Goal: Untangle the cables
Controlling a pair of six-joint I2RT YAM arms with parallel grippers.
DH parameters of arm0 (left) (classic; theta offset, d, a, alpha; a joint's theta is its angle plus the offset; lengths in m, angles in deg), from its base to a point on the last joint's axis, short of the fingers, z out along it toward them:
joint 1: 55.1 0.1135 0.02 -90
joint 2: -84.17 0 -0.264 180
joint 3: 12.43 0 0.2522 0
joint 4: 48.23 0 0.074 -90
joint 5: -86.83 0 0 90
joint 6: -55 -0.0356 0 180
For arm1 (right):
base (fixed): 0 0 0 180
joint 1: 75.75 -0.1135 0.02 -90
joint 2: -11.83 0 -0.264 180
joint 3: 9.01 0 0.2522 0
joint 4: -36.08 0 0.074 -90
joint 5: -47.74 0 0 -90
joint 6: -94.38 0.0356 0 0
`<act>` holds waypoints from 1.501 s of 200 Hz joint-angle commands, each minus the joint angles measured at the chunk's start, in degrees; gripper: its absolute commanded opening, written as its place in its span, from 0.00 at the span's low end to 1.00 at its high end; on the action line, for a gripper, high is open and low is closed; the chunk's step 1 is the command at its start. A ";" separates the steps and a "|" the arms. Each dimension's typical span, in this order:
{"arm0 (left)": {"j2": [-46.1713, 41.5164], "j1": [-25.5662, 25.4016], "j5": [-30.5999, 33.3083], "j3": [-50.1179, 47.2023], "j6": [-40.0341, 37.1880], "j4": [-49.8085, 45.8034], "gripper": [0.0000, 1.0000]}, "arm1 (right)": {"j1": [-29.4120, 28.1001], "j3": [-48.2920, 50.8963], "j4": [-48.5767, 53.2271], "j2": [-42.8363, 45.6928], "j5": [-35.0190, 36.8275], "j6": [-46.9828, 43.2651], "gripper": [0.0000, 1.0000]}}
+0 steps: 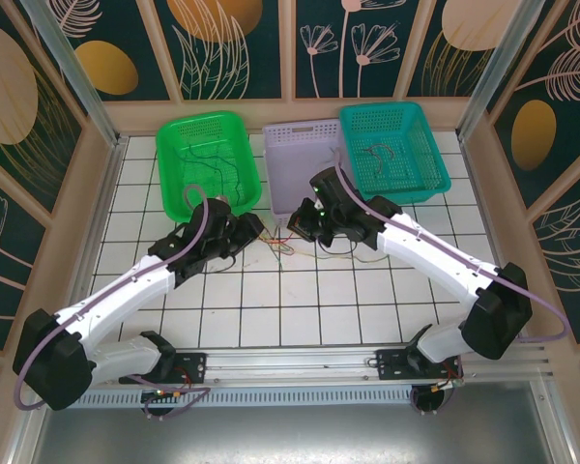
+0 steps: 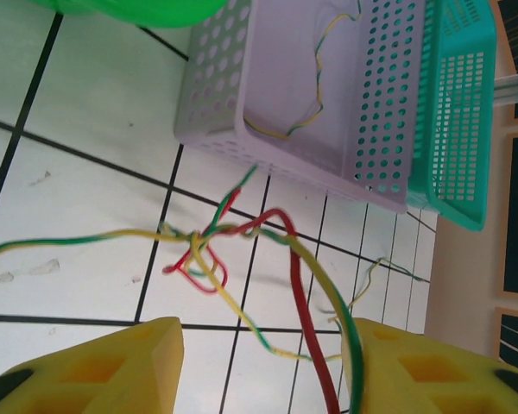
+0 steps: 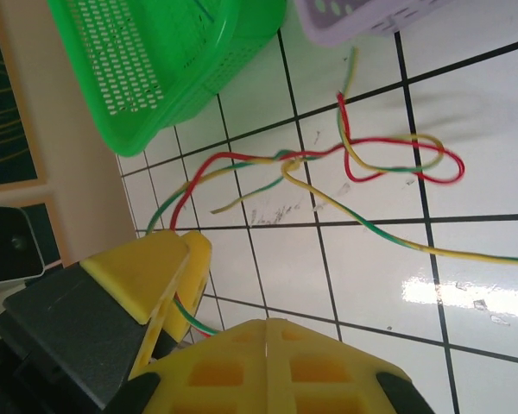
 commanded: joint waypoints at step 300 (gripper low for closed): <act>9.41 1.76 -7.92 15.34 -3.73 -16.37 0.26 | 4.17 1.64 1.63 0.09 -4.51 -7.65 0.00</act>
